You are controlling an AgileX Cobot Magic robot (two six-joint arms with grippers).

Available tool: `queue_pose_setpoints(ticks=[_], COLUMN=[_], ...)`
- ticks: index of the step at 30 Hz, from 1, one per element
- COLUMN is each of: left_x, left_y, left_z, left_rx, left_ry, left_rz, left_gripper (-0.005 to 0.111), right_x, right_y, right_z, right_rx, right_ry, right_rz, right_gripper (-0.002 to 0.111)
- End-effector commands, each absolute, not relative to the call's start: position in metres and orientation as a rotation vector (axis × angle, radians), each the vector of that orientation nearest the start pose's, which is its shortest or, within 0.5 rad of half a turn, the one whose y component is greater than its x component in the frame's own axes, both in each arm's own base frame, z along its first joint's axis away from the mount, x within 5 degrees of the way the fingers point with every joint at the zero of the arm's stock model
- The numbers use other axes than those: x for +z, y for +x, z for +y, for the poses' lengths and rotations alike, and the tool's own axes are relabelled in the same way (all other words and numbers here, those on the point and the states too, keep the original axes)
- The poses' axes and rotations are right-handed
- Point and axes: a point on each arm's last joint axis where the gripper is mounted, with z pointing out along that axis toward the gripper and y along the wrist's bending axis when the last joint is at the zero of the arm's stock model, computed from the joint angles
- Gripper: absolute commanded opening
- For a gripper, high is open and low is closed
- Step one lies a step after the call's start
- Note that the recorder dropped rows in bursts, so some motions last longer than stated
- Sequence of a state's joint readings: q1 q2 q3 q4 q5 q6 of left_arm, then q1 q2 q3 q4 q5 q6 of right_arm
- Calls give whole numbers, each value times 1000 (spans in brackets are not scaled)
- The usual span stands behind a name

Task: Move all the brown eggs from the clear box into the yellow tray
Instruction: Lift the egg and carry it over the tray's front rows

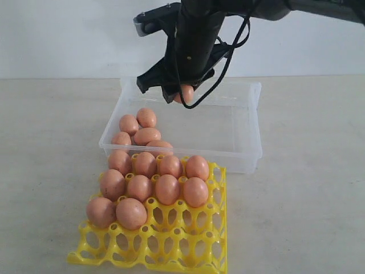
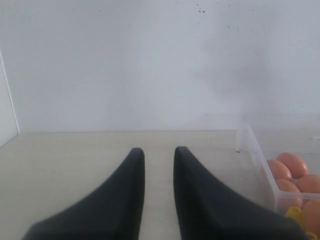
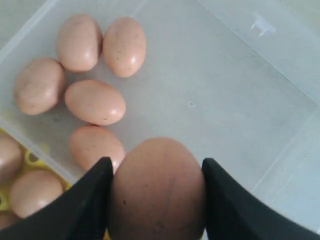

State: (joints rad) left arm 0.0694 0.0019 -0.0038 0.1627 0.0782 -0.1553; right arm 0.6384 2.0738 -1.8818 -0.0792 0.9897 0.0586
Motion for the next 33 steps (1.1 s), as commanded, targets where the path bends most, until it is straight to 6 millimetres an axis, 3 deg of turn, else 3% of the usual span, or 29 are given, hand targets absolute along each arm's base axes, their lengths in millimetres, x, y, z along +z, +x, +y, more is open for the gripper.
queue_pose_setpoints(ticks=[1, 6, 10, 13, 18, 26, 30, 33], left_x=[206, 206, 206, 206, 206, 206, 206, 206], left_y=[56, 56, 56, 56, 56, 56, 56, 56], left_z=[5, 5, 5, 5, 5, 5, 5, 5], left_rx=[61, 61, 61, 61, 61, 61, 61, 61], left_ry=[-54, -54, -54, -54, -54, -54, -54, -54], left_rz=[1558, 1558, 1558, 1558, 1558, 1558, 1558, 1558], left_gripper=[22, 22, 22, 22, 22, 22, 22, 22], right_x=[293, 317, 321, 317, 300, 278, 270, 264], right_y=[357, 324, 292, 272, 238, 192, 174, 163], right_z=[280, 299, 303, 292, 257, 208, 205, 214], right_rx=[186, 334, 481, 555, 611, 877, 1170, 1393], right_ry=[-762, -738, -726, -705, -661, -373, -308, -425], right_rz=[2499, 2331, 2133, 2046, 2022, 1868, 1725, 1667], right_gripper=[0, 0, 0, 0, 0, 0, 0, 0])
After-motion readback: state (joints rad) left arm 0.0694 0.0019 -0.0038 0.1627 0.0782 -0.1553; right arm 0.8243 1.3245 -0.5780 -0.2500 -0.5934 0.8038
